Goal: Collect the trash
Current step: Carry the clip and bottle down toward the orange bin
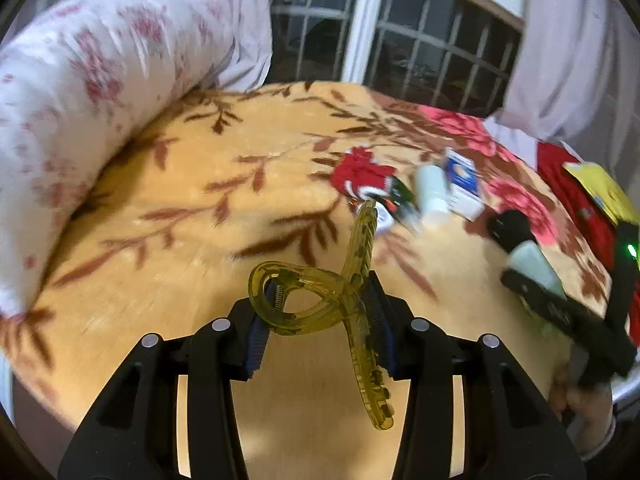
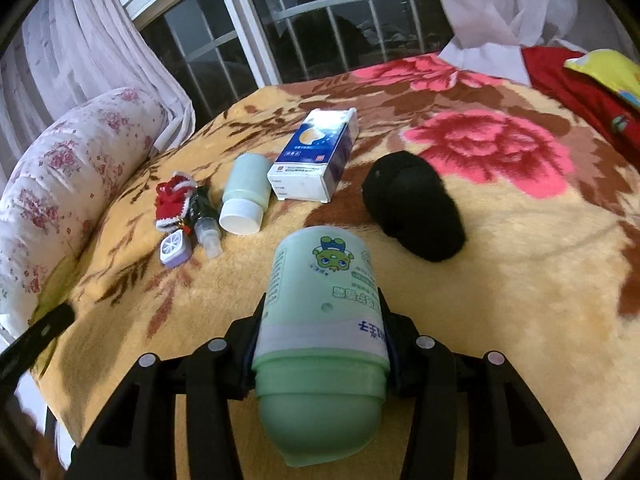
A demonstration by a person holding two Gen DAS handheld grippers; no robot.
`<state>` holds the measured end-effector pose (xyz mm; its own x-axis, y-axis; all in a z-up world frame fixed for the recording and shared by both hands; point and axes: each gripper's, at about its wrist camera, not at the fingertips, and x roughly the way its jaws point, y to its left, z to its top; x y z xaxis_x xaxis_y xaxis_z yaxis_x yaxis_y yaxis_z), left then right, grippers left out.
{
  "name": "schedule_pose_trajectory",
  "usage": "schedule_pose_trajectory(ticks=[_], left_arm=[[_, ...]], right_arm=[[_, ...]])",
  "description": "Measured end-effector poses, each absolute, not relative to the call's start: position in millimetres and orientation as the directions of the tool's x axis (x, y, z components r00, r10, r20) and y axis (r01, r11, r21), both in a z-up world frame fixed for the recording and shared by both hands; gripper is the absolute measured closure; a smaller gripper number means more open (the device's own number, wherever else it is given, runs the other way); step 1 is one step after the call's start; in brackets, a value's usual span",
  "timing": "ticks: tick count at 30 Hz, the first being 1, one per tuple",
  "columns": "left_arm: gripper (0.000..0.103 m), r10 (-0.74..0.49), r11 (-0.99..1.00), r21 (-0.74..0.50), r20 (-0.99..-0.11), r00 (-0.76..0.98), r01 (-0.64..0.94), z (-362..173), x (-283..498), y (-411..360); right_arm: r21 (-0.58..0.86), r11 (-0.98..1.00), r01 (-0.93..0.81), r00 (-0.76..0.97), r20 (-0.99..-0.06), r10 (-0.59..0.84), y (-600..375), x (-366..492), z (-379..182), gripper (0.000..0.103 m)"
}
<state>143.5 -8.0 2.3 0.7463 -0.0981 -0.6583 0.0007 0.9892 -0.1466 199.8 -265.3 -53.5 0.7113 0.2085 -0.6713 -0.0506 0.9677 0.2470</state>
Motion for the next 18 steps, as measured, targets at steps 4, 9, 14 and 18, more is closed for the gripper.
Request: schedule_pose_trajectory(ticks=[4, 9, 14, 18], left_arm=[[0.06, -0.109, 0.992, -0.119, -0.641, 0.76, 0.042, 9, 94, -13], [0.06, -0.11, 0.994, -0.086, -0.637, 0.763, 0.072, 4, 33, -17], [0.06, -0.096, 0.995, -0.035, -0.658, 0.747, 0.097, -17, -10, -24], [0.06, -0.083, 0.994, -0.009, -0.717, 0.692, 0.11, -49, -24, -26]], right_arm=[[0.265, 0.959, -0.097, 0.709, -0.658, 0.253, -257, 158, -45, 0.056], [0.251, 0.949, -0.193, 0.71, -0.632, 0.312, -241, 81, -27, 0.056], [0.225, 0.937, -0.268, 0.681, -0.644, 0.349, -226, 15, -29, 0.056], [0.203, 0.934, -0.293, 0.625, -0.699, 0.348, -216, -19, -57, 0.056]])
